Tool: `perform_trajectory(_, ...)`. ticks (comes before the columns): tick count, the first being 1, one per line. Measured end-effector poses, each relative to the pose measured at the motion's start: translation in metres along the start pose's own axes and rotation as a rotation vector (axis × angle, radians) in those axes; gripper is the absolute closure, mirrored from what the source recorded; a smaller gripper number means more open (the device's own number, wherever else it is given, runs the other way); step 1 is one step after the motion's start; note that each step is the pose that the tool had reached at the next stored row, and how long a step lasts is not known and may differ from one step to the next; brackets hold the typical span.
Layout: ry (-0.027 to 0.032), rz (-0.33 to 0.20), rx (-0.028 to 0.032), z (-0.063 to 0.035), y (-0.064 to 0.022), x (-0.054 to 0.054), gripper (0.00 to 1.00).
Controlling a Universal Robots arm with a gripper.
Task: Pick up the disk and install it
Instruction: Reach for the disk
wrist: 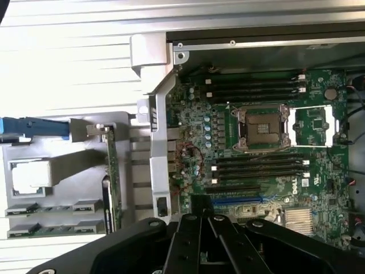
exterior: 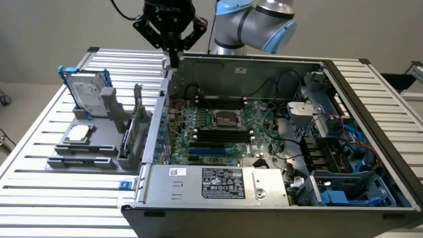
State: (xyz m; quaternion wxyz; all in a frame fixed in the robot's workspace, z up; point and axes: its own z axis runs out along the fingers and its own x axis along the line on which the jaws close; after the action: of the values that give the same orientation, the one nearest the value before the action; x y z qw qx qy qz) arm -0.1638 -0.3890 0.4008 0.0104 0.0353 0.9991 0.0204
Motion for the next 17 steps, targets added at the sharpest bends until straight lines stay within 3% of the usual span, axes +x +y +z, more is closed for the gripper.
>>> perform_trajectory(9,-0.0018,-0.001,0.023,0.0006,0.0089,0.041,0.89)
perform_trajectory(17,-0.0028,-0.001,0.0399,0.002,0.0243,0.079,0.89)
